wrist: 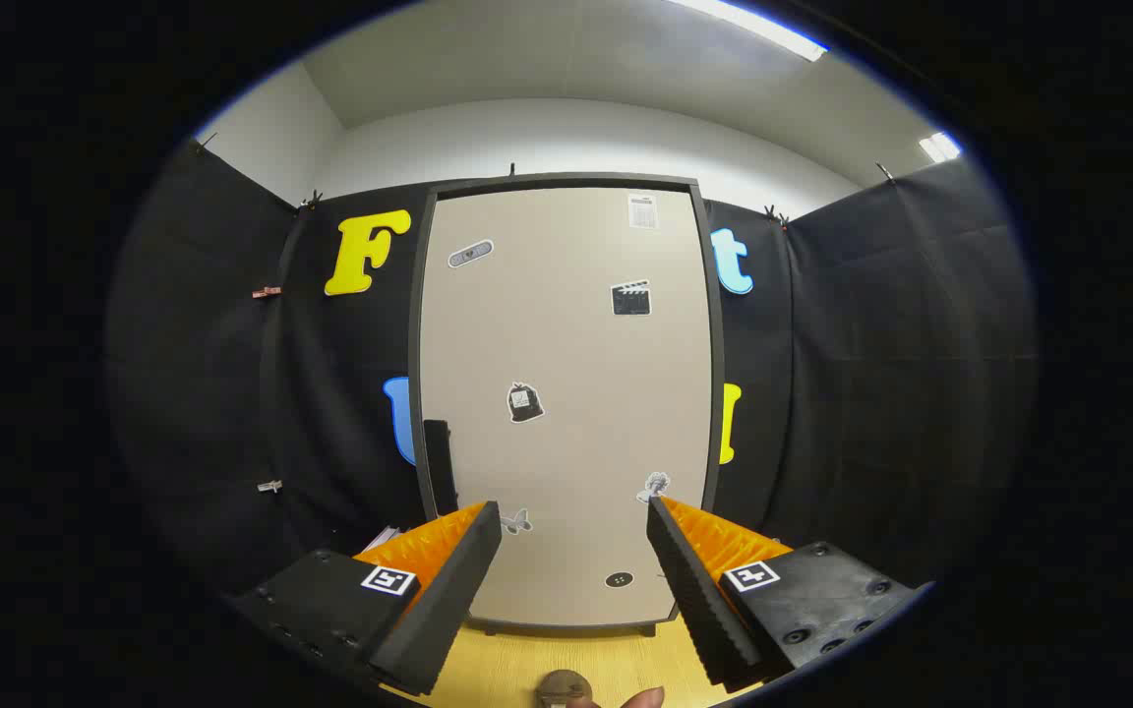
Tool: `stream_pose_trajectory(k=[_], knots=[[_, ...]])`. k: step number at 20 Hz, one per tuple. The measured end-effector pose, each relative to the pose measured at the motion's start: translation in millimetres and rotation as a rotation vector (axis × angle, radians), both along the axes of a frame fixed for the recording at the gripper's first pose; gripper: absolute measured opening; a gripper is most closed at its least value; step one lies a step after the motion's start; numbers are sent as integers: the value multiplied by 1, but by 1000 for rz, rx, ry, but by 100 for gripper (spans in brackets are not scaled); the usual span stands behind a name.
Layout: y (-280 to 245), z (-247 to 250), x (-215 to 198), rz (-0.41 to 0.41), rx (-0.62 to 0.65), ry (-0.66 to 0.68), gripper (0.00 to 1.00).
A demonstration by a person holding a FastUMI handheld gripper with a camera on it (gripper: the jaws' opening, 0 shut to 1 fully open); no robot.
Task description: Open the shoe cabinet door, grab the shoes and put them into the shoe cabinet, then close the shoe cabinet door.
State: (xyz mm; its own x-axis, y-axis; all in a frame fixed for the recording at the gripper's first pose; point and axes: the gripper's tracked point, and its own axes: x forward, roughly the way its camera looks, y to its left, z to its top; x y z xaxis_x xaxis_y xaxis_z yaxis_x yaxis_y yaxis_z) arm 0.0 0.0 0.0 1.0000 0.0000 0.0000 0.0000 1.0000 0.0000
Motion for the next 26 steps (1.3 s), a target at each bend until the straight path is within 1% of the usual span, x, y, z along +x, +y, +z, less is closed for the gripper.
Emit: stream_pose_trajectory(k=[11, 18, 20, 26], knots=[[0, 0, -1, -17, -3, 4, 97], [4, 4, -1, -5, 3, 0, 97], [16, 9, 2, 8, 8, -15, 98], [68, 11, 31, 52, 5, -34, 97]])
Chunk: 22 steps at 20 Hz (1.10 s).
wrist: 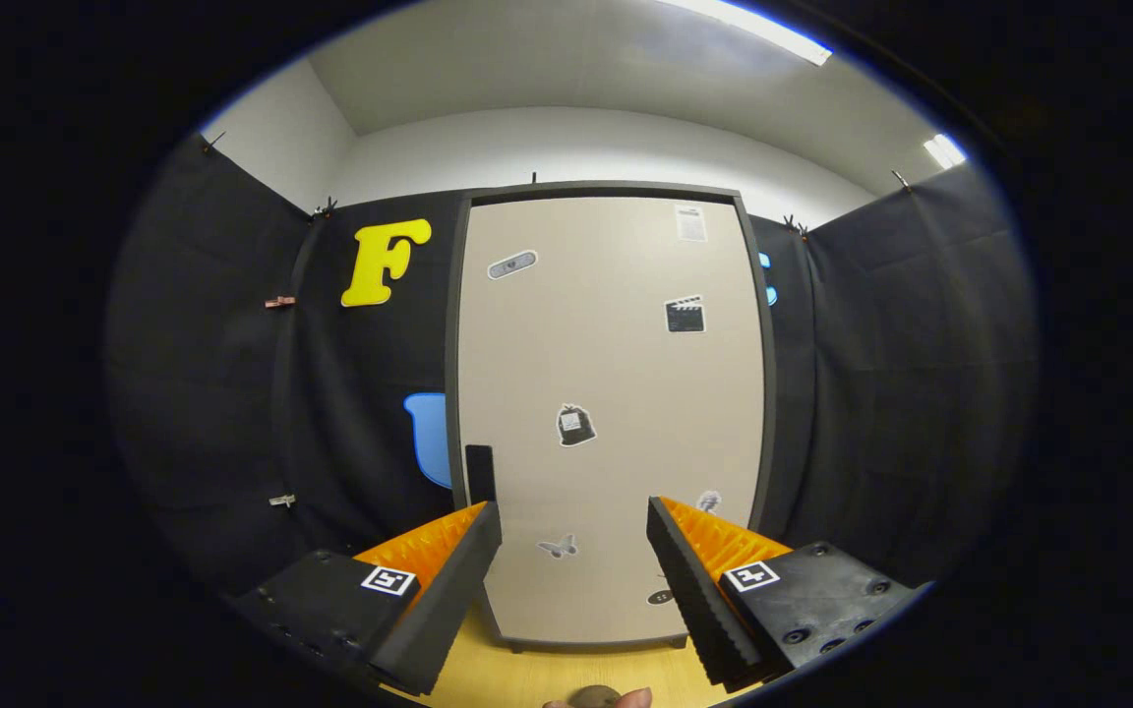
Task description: Open the shoe cabinet door, grab the shoes and put them into the shoe cabinet, then close the shoe cabinet door.
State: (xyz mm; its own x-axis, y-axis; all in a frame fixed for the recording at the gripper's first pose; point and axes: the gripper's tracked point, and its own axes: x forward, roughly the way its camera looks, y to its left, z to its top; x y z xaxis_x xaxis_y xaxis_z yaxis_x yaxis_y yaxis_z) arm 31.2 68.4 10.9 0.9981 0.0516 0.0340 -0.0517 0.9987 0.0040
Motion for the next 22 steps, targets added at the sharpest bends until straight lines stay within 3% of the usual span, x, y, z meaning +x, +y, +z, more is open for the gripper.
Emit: stream_pose_trajectory(k=[8, 15, 17, 18, 21, 22], knots=[[64, -38, 71, 26, 17, 47, 97], [88, -71, 141, 12, 42, 91, 97], [94, -77, 157, 17, 73, 105, 87], [95, -80, 161, 12, 81, 106, 77], [94, -83, 171, -19, 73, 93, 65], [95, -85, 182, -22, 63, 84, 53]])
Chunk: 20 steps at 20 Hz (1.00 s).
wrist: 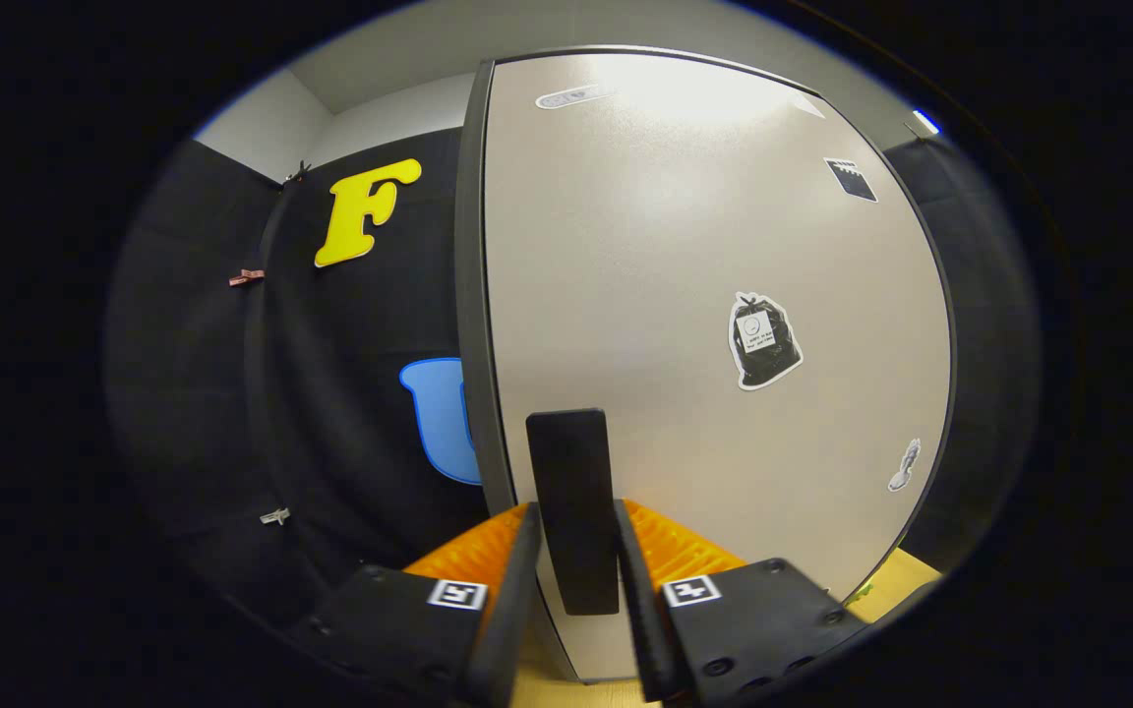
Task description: Open the shoe cabinet door, grab the shoes and put them into the shoe cabinet, then close the shoe cabinet door.
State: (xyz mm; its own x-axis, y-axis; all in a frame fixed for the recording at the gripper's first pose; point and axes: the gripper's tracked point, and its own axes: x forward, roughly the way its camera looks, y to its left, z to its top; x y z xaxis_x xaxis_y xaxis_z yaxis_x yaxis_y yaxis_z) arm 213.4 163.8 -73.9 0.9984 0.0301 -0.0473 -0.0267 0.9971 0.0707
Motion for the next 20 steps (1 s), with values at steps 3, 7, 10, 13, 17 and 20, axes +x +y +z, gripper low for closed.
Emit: stream_pose_trajectory(k=[3, 7, 10, 13, 17, 20], knots=[[-3, -4, 5, -17, -42, -7, 40], [-3, -3, -2, 6, -48, 12, 27], [-2, -1, -10, 36, -42, 16, 18], [-4, 0, -30, 70, -34, 12, 18], [-12, 4, -66, 115, -28, 1, 18], [-22, 7, -94, 146, -26, 3, 18]])
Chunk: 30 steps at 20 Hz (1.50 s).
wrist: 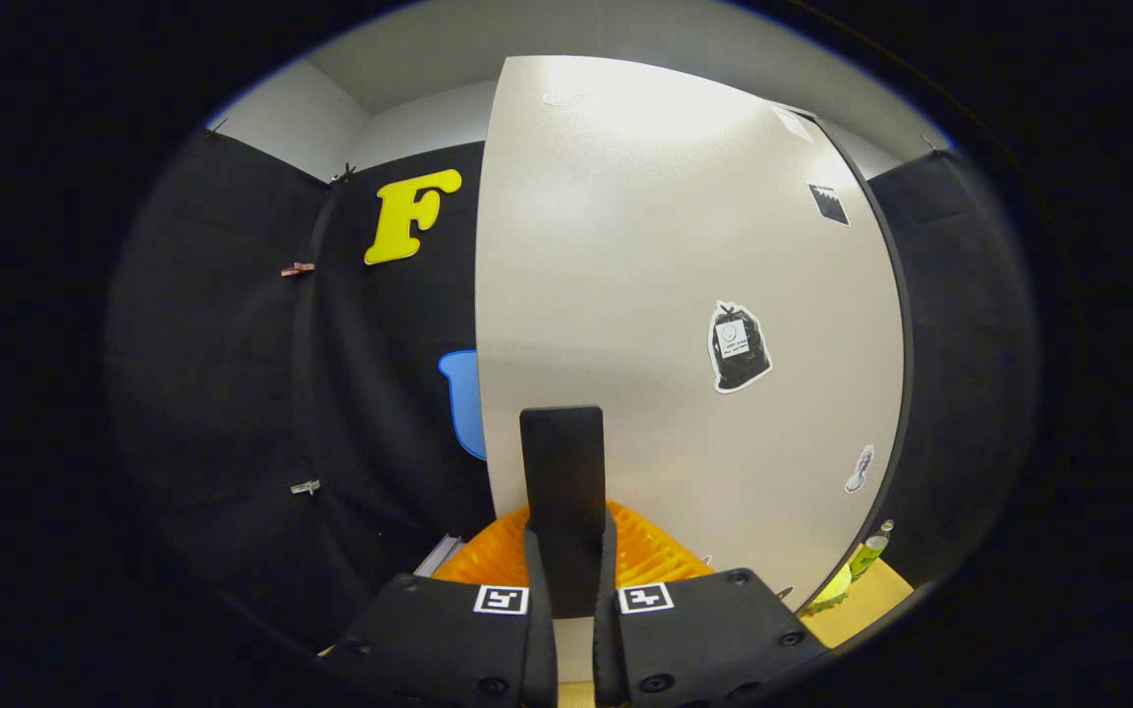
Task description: Open the shoe cabinet door, grab the shoes and put them into the shoe cabinet, then close the shoe cabinet door.
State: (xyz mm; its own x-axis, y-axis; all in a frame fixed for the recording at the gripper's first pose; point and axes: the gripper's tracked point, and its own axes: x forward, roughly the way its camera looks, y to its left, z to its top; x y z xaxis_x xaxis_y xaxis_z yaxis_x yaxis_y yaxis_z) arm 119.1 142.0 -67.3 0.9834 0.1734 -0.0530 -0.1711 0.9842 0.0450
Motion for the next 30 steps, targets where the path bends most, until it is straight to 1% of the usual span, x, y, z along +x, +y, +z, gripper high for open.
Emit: stream_pose_trajectory(k=[6, 13, 17, 21, 25, 30], knots=[[-28, 5, -50, 37, 19, -5, 18], [-70, 11, -89, 57, 31, -8, 18], [-100, 14, -109, 37, 37, -16, 18], [-131, 17, -124, -1, 30, -19, 18], [-160, 20, -131, -28, 13, -26, 17], [-195, 22, -136, -50, 28, -16, 17]])
